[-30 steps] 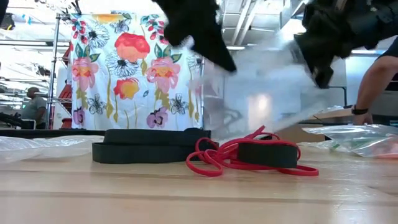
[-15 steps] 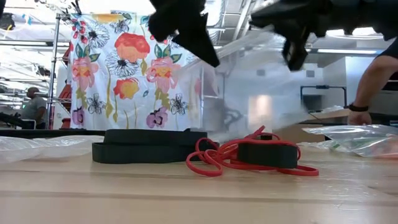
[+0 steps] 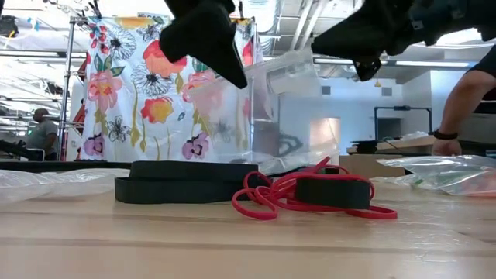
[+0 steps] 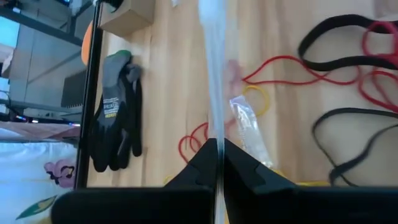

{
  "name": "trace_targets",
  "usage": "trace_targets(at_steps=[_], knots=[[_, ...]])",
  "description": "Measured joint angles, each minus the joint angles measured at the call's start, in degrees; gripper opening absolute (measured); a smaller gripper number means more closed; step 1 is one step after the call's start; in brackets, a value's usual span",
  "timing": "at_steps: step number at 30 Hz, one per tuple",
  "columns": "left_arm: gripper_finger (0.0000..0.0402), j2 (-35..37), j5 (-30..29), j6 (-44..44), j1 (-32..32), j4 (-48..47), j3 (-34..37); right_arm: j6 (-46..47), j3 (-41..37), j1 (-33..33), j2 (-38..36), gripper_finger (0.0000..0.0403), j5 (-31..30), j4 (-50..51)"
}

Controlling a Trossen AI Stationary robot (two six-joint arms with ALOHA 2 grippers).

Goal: Sort rubber bands
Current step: Open the transparent zip bag

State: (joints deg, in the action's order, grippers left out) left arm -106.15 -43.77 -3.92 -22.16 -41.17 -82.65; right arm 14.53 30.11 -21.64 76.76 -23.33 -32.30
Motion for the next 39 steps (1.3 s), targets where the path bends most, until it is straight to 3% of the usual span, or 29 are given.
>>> trace_targets(at_steps=[6, 17, 23, 27, 31, 39], knots=[[0.0002, 0.0, 2.26, -0.44, -1.09, 0.11, 0.0, -5.99, 0.04, -1.14, 0.32, 0.0067, 0.73, 0.59], [0.0002, 0.0, 2.41, -1.13, -0.98, 1.15, 0.0, -7.07, 0.04, -1.09, 0.39, 0.0217, -0.85, 0.14], [0.0002, 0.0, 2.5, 0.62, -0.95, 3.3, 0.0, -7.05, 0.04, -0.83, 0.39, 0.0239, -0.79, 0.16], [0.0002, 0.0, 2.5, 2.05, -0.95, 5.33, 0.0, -7.03, 0.02, -0.86, 0.39, 0.0232, -0.45, 0.19], [0.0002, 0.0, 2.52, 2.4, -0.95, 6.01, 0.0, -6.92, 0.02, -0.84, 0.39, 0.02, -0.47, 0.77], [0.0002, 0.0, 2.5, 2.62, -0.95, 5.99, 0.0, -6.94, 0.0, -0.84, 0.39, 0.0051, -0.47, 1.97]])
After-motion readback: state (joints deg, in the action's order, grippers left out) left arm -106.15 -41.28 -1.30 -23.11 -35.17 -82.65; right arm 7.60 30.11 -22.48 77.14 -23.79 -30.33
